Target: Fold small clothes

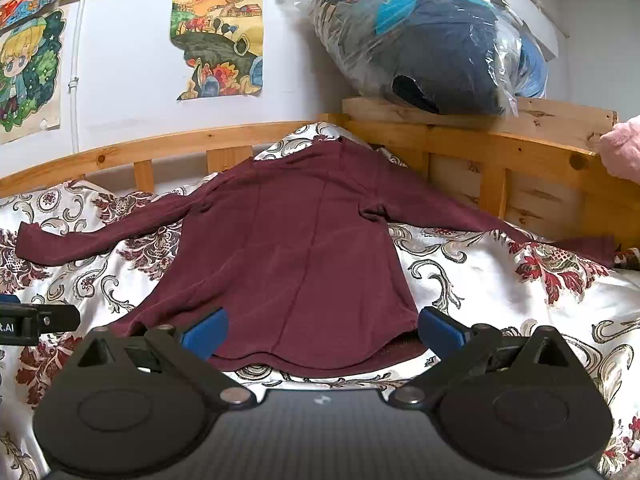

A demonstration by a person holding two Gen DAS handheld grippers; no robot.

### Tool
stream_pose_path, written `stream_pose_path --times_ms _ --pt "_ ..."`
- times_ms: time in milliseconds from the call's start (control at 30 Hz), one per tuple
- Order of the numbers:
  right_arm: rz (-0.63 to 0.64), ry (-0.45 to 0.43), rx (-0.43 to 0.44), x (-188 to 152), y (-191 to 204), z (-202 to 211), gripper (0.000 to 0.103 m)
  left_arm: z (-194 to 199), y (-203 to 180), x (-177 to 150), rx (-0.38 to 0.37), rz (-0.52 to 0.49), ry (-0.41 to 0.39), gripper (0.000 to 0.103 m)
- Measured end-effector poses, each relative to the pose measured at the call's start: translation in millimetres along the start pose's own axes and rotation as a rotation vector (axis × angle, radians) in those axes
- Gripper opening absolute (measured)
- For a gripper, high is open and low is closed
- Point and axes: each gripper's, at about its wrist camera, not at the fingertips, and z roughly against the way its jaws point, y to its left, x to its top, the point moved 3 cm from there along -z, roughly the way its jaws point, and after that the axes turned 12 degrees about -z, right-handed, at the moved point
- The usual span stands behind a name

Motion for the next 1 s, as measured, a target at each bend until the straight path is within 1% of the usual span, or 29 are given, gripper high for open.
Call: stream_pose_path --times_ms 833,1000 --pt "-0.026 -0.005 0.005 0.9 -2.4 0.3 0.103 -0.3 2.8 -4.2 0.001 -0.002 0.002 0.102" --pt "-0.027 -0.004 0.016 0.7 -1.4 0.9 0.103 -0.3 3.2 -5.1 0.001 0.0 0.003 0.102"
